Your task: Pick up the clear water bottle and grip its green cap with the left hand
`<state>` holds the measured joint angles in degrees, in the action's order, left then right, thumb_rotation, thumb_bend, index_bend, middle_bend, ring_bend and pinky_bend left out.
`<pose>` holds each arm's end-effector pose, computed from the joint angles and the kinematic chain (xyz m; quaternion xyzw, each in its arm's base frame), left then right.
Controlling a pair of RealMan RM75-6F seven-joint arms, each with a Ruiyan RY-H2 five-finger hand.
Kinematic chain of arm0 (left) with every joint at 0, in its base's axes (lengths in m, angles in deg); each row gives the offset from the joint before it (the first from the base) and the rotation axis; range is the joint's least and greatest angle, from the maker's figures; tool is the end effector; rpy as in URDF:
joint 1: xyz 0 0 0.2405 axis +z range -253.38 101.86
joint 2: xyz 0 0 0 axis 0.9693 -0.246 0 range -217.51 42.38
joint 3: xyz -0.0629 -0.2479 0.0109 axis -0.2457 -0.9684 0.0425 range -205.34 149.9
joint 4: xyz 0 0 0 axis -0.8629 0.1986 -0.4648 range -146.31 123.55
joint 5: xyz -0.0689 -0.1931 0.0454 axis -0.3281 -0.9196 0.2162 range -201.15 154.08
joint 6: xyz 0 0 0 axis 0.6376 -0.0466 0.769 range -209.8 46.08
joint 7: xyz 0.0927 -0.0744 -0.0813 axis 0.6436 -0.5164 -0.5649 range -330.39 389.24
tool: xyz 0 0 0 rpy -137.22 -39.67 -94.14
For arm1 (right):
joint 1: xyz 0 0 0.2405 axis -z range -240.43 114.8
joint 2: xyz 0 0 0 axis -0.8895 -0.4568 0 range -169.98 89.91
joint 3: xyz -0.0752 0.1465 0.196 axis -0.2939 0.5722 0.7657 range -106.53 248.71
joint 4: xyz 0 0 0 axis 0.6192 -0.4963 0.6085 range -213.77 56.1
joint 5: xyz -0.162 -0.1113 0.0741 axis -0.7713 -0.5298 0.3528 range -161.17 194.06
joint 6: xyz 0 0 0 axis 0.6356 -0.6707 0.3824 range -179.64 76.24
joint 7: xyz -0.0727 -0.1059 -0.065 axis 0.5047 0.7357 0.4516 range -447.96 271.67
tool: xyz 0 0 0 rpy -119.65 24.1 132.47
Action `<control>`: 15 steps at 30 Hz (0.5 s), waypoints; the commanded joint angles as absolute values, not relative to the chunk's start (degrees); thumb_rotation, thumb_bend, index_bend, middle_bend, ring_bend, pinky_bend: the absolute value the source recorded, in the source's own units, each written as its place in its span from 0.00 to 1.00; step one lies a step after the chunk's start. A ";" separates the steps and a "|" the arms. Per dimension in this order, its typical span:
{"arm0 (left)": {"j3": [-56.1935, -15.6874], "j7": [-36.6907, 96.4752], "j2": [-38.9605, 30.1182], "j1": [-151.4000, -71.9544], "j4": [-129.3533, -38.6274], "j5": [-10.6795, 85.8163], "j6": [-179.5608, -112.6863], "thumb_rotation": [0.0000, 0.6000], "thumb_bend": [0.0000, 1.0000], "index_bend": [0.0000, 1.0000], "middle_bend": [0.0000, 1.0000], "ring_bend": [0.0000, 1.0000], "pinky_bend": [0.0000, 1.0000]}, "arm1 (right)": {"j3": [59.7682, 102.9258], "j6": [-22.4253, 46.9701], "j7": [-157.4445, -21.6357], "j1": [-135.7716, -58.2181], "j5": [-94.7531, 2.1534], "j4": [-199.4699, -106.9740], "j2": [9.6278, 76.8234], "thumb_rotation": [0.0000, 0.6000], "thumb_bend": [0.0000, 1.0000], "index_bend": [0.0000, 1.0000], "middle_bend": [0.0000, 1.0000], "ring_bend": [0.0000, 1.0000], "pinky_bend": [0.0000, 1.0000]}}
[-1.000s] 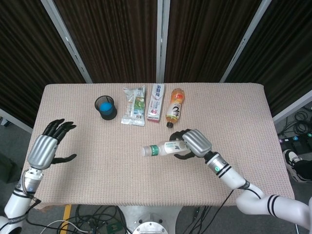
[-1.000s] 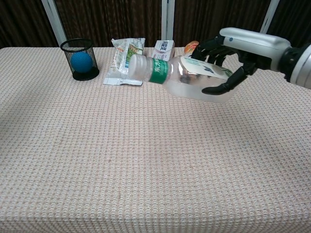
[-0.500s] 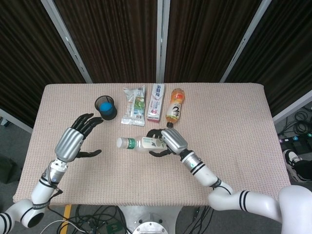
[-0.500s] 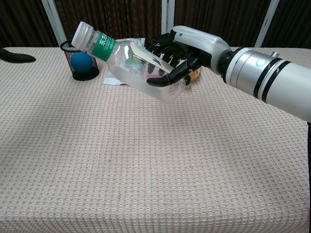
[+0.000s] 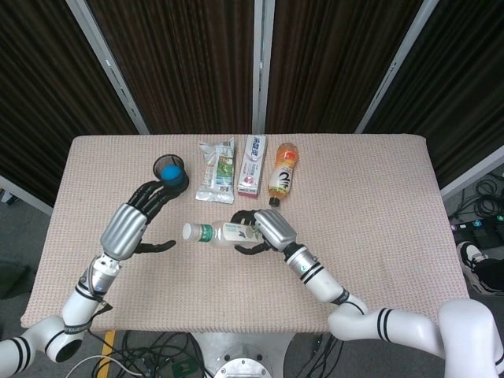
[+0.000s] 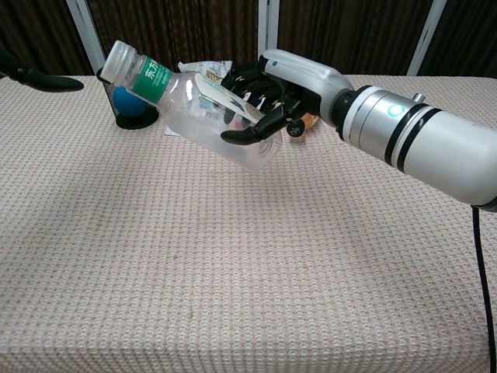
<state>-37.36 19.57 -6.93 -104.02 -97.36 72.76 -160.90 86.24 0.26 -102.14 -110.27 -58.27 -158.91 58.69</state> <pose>-0.1693 0.2935 0.0742 -0.6494 -0.3182 -0.5945 0.3515 -0.0661 -0.3398 -0.0583 0.6587 -0.5139 0.5144 0.1935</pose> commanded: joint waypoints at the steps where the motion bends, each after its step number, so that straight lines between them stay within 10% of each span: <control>1: -37.36 19.55 -6.71 -104.50 -97.41 72.59 -160.85 1.00 0.03 0.15 0.14 0.08 0.12 | 86.25 0.25 -102.02 -110.35 -58.22 -158.95 58.73 1.00 0.61 0.76 0.61 0.54 0.59; 15: -36.83 18.44 -6.28 -105.87 -97.43 72.30 -161.58 1.00 0.03 0.15 0.14 0.08 0.12 | 86.02 -0.22 -100.93 -110.86 -57.83 -158.89 59.01 1.00 0.62 0.77 0.61 0.55 0.60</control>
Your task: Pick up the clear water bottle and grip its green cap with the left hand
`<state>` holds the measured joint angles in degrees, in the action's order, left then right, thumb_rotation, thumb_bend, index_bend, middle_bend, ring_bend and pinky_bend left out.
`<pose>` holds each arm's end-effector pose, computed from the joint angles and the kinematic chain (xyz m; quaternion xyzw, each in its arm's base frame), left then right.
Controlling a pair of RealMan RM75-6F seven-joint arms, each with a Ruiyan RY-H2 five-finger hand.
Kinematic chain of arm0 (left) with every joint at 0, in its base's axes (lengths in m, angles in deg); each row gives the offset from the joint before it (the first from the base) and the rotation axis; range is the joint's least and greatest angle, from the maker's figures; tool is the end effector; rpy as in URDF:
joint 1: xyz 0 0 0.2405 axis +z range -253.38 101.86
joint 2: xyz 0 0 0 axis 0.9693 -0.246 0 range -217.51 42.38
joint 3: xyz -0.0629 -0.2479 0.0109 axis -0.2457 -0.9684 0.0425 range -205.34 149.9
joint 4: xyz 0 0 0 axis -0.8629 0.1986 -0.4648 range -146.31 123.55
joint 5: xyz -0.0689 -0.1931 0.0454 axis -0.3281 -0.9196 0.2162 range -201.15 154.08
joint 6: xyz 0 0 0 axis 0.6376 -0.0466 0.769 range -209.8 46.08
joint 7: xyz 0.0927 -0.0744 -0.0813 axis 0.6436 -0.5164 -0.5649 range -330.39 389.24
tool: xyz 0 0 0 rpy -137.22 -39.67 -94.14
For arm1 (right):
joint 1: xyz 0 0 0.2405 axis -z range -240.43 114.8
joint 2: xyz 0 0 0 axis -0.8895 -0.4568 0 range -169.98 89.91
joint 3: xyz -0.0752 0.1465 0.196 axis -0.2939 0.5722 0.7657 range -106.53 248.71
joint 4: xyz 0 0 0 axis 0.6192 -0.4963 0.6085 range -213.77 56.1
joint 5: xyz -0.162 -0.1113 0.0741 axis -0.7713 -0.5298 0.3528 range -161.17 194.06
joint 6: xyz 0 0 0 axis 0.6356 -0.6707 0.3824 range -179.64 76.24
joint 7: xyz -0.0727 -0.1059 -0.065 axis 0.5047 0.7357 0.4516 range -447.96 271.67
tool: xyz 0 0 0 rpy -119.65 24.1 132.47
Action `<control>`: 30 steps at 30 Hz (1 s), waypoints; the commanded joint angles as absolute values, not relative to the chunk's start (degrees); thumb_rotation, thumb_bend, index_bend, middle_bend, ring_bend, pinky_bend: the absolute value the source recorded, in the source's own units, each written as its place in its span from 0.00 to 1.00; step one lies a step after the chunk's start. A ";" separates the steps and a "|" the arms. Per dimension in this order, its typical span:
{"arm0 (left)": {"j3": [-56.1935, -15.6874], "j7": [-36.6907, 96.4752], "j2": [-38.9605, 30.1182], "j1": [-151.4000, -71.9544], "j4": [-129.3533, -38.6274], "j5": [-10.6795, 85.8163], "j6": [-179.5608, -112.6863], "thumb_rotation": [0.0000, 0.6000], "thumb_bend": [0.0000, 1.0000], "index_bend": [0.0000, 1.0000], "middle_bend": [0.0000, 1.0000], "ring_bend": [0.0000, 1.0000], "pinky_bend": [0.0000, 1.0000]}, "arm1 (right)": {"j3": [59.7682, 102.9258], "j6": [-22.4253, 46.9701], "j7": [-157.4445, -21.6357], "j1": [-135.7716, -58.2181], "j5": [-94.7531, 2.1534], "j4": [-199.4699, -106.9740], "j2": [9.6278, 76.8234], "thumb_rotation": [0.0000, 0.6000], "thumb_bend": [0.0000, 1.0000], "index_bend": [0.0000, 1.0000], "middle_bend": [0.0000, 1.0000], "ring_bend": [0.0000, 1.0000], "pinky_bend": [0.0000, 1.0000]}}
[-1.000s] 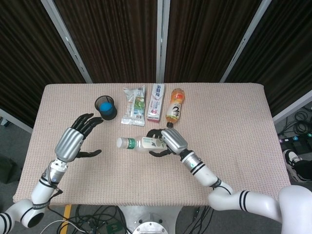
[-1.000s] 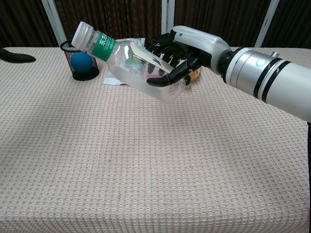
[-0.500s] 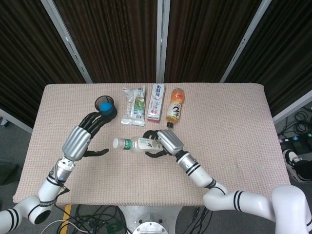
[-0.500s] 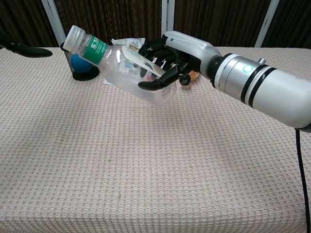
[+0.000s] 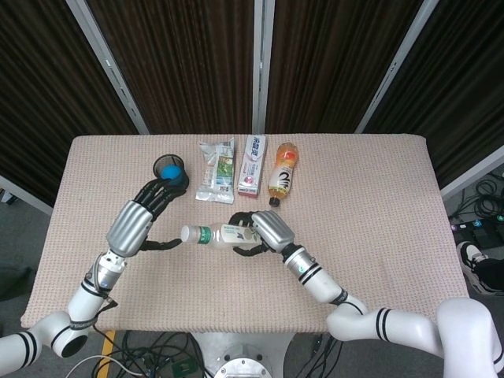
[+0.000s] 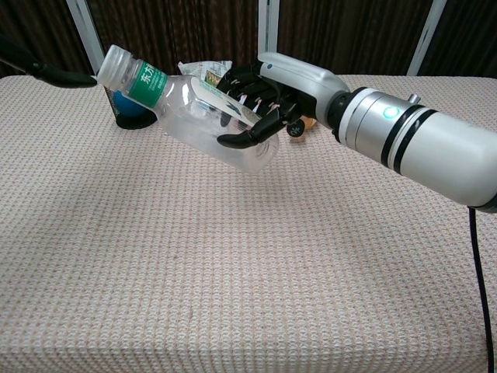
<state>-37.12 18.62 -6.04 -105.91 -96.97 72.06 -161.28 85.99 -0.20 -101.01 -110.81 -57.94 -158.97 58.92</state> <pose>-0.1604 0.2986 0.0706 -0.6466 -0.3192 -0.6049 0.3379 -0.0633 -0.3384 -0.0613 0.6672 -0.5091 0.5084 0.1931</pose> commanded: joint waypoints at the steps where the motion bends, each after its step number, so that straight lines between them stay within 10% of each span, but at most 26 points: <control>1: -36.77 18.34 -6.33 -105.93 -97.59 72.32 -161.63 1.00 0.03 0.15 0.14 0.08 0.12 | 86.04 -0.27 -100.90 -110.90 -57.77 -158.84 59.05 1.00 0.62 0.77 0.61 0.55 0.60; 30: -35.80 18.20 -6.51 -105.97 -99.59 71.16 -162.92 1.00 0.03 0.15 0.14 0.08 0.12 | 85.45 0.37 -104.07 -110.51 -59.76 -160.48 57.37 1.00 0.63 0.78 0.62 0.56 0.60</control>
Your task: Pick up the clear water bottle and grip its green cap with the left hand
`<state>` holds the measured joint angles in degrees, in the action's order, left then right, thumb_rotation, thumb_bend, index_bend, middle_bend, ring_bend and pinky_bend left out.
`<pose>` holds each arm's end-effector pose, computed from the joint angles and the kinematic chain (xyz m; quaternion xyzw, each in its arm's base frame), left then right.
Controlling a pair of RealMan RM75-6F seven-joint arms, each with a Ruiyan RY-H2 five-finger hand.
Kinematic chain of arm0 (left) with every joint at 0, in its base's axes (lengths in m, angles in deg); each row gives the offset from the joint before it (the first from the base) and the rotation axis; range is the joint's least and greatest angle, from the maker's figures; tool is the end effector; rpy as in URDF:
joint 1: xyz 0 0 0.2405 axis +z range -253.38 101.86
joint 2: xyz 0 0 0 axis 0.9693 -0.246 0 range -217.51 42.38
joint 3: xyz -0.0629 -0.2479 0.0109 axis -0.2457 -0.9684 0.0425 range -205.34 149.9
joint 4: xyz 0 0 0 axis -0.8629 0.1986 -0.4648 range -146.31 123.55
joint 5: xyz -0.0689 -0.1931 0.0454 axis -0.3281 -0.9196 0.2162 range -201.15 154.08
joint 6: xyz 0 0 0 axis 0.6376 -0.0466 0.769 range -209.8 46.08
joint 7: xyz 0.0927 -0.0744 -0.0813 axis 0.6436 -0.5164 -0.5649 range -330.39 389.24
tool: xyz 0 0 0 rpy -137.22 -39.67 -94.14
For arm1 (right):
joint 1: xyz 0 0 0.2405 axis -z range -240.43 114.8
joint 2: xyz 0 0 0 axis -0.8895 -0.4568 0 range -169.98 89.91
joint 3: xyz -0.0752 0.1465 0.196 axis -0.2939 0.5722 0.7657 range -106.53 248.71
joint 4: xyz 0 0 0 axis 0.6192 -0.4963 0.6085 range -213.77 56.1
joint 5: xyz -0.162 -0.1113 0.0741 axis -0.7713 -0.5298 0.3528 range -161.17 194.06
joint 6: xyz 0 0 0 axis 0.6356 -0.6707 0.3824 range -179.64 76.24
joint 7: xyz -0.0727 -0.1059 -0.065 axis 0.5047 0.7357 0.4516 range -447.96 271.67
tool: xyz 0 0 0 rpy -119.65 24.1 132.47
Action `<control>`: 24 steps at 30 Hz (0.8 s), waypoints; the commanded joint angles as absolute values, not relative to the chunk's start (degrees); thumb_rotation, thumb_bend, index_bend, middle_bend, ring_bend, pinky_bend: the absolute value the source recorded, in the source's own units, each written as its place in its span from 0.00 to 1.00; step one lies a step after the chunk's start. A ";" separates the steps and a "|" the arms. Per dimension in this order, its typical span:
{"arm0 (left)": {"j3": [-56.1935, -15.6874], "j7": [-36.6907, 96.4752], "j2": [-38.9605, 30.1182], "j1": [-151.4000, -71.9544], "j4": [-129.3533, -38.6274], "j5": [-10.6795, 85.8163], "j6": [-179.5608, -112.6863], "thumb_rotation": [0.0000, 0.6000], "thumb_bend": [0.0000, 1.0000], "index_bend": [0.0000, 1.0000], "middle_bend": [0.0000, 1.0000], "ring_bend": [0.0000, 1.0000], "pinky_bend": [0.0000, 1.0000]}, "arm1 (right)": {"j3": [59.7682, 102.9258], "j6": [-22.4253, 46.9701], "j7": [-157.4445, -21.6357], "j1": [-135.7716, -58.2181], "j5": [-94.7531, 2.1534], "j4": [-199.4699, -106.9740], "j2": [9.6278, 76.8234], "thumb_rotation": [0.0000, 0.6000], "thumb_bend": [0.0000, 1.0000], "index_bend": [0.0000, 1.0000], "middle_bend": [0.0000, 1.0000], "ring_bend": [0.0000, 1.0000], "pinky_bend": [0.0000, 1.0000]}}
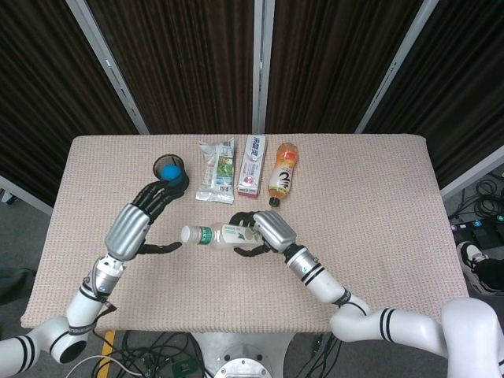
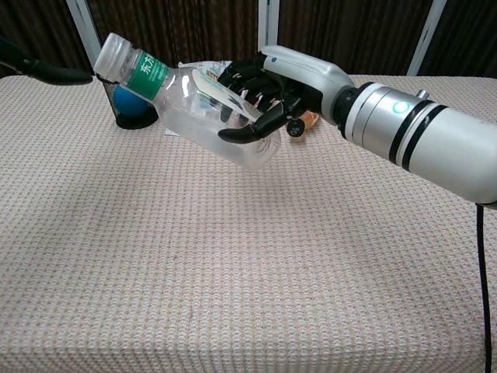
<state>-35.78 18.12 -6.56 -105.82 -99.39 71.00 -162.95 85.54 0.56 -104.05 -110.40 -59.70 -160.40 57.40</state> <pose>-0.1580 0.2913 0.0723 -0.6343 -0.3351 -0.6144 0.3285 -0.0637 -0.3360 -0.0538 0.6612 -0.5129 0.5177 0.1779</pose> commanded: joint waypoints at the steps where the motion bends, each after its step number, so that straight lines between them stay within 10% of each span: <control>1: -35.82 18.26 -6.50 -106.04 -99.73 71.24 -162.94 1.00 0.03 0.15 0.14 0.08 0.12 | 85.41 0.27 -104.04 -110.57 -59.78 -160.47 57.40 1.00 0.63 0.78 0.62 0.56 0.60; 24: -35.68 15.36 -6.94 -106.04 -101.74 70.78 -163.51 1.00 0.03 0.15 0.14 0.08 0.12 | 85.66 -0.69 -106.20 -111.21 -59.57 -160.19 57.48 1.00 0.64 0.78 0.62 0.56 0.60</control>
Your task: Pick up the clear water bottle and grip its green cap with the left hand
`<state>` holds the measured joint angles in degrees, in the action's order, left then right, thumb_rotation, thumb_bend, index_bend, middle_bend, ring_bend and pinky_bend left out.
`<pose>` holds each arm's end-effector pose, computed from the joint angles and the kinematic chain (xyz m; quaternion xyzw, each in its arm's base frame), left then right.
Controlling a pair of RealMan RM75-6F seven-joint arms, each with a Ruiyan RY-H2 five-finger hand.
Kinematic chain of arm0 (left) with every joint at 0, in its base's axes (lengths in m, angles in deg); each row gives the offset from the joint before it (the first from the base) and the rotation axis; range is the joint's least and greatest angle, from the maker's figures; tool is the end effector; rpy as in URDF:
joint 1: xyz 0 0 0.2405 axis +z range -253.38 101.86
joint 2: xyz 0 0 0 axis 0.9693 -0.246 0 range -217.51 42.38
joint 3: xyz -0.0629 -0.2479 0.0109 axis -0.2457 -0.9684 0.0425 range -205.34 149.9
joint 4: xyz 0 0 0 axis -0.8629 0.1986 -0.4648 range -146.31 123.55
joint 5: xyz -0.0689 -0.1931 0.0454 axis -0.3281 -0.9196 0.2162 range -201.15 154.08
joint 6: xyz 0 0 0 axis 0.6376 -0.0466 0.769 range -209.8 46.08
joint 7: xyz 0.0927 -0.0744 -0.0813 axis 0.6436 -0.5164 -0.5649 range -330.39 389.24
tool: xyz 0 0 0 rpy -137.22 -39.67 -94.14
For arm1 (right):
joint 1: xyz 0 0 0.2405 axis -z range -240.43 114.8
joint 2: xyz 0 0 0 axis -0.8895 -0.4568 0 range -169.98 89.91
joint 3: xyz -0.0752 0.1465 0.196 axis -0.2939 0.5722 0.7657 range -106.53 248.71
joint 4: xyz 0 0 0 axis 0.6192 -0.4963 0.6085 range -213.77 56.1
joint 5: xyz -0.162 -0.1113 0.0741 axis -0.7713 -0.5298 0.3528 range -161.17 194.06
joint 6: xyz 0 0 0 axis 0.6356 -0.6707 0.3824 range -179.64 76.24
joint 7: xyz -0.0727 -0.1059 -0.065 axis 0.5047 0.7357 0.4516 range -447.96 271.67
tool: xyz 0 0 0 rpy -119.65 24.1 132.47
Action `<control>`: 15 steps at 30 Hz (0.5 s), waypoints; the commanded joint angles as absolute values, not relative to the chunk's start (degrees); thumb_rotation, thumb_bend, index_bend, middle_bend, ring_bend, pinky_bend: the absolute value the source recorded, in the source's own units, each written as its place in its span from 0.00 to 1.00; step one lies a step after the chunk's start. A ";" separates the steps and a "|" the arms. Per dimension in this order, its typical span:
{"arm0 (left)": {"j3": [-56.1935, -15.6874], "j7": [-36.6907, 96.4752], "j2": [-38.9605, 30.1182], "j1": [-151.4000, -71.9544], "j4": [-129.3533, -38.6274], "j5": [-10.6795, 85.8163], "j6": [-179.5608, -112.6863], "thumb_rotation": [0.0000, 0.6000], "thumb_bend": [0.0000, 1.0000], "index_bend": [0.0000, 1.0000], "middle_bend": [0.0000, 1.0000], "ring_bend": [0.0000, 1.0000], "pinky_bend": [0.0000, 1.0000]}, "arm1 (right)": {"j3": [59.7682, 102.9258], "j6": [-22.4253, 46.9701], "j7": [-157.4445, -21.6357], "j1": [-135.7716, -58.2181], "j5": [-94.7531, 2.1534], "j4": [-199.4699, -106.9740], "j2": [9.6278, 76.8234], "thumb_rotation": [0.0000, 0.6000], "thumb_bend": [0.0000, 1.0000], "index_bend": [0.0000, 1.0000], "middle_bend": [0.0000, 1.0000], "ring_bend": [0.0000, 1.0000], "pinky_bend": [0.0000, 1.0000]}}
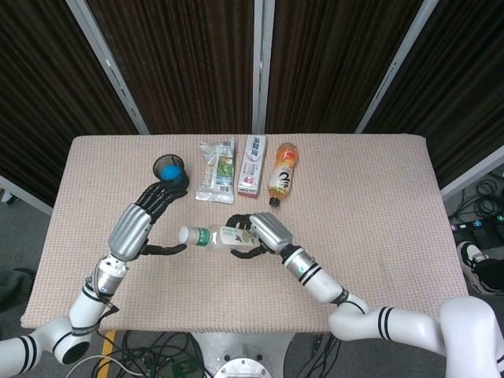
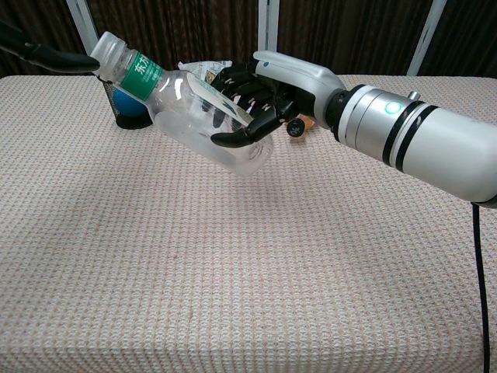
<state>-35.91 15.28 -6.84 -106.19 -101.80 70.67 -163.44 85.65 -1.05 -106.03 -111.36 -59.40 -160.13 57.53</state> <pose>-0.1486 0.2885 0.0742 -0.6168 -0.3571 -0.6338 0.3006 -0.0596 -0.3367 -0.0577 0.6608 -0.5249 0.5113 0.1626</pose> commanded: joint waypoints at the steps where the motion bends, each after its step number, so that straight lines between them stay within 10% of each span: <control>1: -35.41 15.56 -7.05 -105.86 -101.71 70.82 -163.54 1.00 0.03 0.15 0.14 0.08 0.12 | 85.66 -0.51 -106.34 -111.11 -59.67 -160.33 57.35 1.00 0.64 0.78 0.62 0.56 0.60; 15: -35.67 16.08 -6.84 -106.12 -101.66 70.71 -163.39 1.00 0.03 0.15 0.14 0.08 0.12 | 84.98 -1.47 -106.62 -111.33 -59.90 -160.85 56.73 1.00 0.64 0.78 0.62 0.56 0.60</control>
<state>-35.64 16.06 -6.84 -106.06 -101.63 70.73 -163.45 85.00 -1.42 -106.59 -111.29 -59.92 -160.89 56.70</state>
